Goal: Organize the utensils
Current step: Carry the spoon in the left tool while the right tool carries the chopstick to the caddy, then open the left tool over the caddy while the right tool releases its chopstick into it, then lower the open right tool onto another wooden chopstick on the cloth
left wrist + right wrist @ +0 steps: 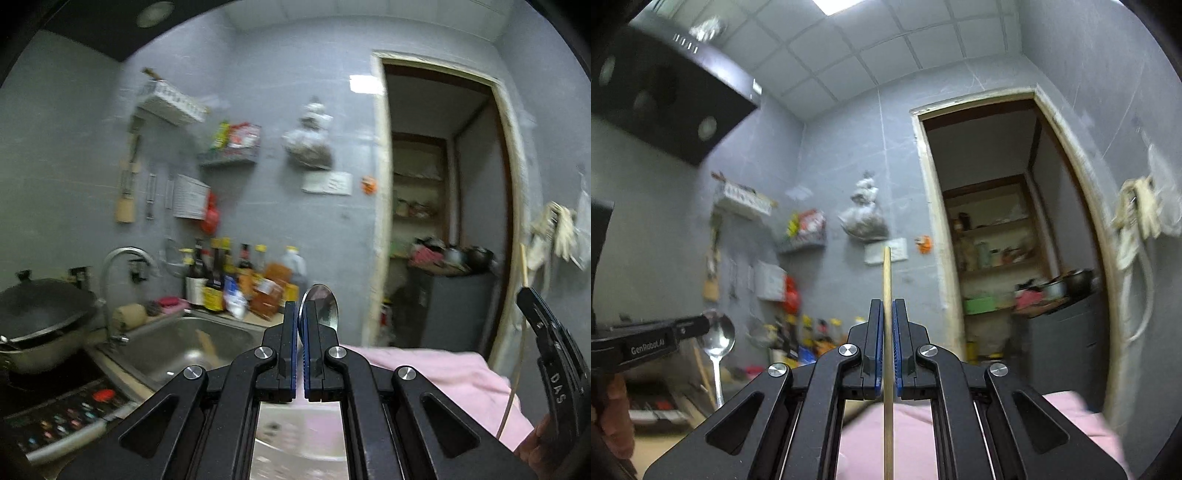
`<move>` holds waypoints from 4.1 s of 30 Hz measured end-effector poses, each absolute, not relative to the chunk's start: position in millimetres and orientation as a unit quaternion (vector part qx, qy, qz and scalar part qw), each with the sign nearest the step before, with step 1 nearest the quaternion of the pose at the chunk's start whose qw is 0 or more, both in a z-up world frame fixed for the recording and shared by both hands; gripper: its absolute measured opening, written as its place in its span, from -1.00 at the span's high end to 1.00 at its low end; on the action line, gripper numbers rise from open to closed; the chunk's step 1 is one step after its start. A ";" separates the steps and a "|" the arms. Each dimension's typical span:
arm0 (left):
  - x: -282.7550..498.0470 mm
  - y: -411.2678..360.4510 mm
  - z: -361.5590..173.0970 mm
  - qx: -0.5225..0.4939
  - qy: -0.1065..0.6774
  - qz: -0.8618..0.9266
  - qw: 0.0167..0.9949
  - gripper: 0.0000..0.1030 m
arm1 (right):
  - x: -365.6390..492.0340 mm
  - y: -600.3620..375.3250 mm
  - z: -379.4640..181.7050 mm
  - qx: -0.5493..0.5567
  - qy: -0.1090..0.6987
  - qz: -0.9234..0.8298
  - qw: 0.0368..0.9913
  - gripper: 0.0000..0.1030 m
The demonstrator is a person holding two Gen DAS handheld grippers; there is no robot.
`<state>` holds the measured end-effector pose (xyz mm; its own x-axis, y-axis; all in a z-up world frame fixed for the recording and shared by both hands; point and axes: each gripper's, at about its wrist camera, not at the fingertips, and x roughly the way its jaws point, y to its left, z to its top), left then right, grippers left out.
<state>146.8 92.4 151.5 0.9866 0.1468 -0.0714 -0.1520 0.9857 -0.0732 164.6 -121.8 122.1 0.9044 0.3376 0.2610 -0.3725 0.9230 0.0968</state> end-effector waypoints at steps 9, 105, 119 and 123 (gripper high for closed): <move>154.9 145.1 146.8 -0.025 0.023 0.202 0.979 0.98 | 204.8 -84.7 127.3 0.128 -0.112 0.256 0.952 0.95; 119.2 86.8 53.7 -0.054 0.118 0.006 0.992 -0.72 | 254.3 -124.1 29.4 -0.053 0.314 0.237 0.918 0.00; 104.6 86.7 37.8 -0.055 0.137 0.002 0.989 -0.72 | 356.0 -59.3 -19.6 -0.075 0.485 0.297 0.819 0.79; 102.7 89.7 37.7 -0.060 0.135 0.003 0.989 -0.72 | 351.3 -78.7 -19.0 -0.046 0.490 0.292 0.820 0.95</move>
